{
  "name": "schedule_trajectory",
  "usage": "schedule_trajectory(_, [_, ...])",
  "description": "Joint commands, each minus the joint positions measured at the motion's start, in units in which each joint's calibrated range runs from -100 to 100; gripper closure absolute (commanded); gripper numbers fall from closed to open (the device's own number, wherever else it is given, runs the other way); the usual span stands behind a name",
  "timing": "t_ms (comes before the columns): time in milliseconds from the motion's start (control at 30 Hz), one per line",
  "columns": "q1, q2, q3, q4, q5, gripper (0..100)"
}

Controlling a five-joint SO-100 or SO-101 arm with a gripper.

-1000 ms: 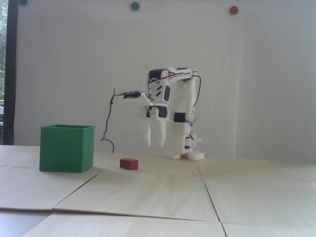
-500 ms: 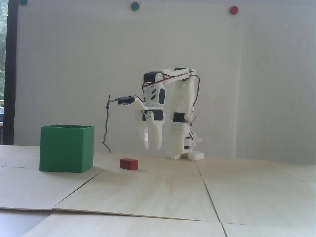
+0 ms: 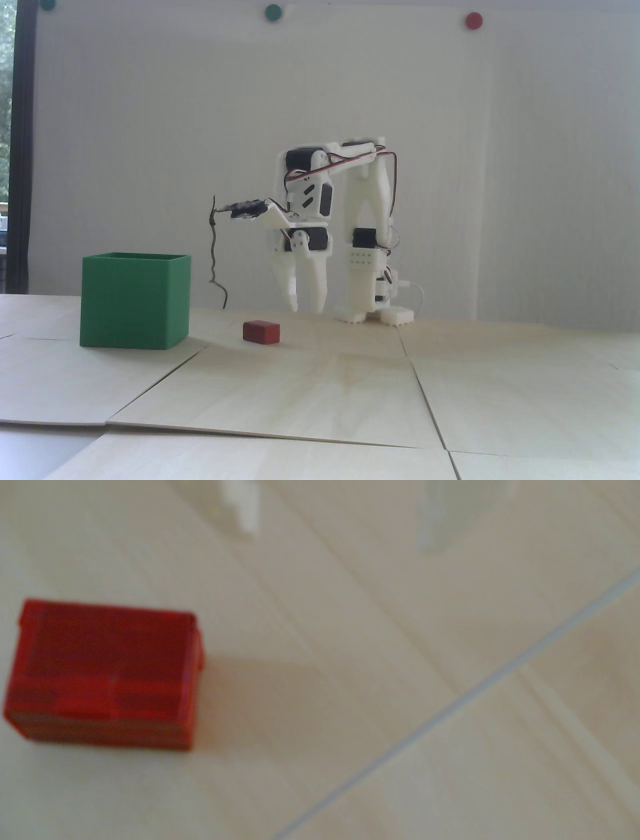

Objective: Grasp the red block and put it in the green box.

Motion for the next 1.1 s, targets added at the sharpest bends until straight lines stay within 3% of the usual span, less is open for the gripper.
schedule_trajectory(0, [4.2, -0.29, -5.92, 3.88, -0.13, 84])
schedule_trajectory(300, [4.69, 2.79, -6.81, -3.79, -0.03, 84])
schedule_trajectory(733, [6.13, 10.53, -20.38, -0.59, -0.03, 84])
schedule_trajectory(1067, [8.55, 10.53, -20.12, 0.0, -0.03, 84])
